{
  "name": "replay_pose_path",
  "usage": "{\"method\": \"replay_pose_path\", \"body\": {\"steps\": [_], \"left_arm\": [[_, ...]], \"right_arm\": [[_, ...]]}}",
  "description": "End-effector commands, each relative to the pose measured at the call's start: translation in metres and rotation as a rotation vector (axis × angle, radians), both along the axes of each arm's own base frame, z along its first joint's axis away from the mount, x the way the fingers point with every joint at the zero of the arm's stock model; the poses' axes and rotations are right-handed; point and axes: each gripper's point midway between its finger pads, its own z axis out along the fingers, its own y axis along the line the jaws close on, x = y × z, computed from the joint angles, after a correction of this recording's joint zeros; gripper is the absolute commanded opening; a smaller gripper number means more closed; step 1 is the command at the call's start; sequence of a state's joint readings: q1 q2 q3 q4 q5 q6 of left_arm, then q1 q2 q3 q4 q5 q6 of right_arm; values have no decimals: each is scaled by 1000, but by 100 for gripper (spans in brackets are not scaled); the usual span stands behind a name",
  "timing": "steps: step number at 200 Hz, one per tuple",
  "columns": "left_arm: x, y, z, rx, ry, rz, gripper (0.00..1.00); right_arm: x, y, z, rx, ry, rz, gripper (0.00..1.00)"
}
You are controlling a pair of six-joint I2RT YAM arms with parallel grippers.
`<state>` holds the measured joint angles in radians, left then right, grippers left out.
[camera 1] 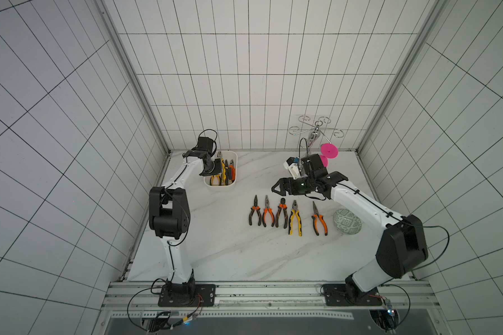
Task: Take the pliers out of the storage box
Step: Pick up the pliers from the storage box.
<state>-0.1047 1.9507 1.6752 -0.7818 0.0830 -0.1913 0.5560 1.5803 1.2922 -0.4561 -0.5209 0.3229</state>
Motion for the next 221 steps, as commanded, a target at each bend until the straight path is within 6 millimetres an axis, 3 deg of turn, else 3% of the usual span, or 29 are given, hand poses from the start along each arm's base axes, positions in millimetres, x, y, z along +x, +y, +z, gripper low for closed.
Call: {"method": "replay_pose_path", "body": {"steps": [1,47,89,147,180,191,221], "left_arm": [[3,-15,42,-85,-152,-57,0],[-35,-44,78,-282,-293,-135,0],[-80,-70,103,-334,-428,-189,0],[-144,-111,111,-405,-451,-268,0],[-163,-124,114,-483,-435,-251,0],[-166,-127,113,-497,-431,-251,0],[-167,-127,113,-515,-419,-224,0]], "right_arm": [[5,9,39,97,-57,-5,87],[10,29,62,224,-40,-25,85],[13,54,76,298,-28,-40,84],[14,91,87,392,7,-38,80],[3,105,83,401,32,-2,70],[-3,110,84,419,44,19,62],[-17,117,79,447,79,53,53]]}}
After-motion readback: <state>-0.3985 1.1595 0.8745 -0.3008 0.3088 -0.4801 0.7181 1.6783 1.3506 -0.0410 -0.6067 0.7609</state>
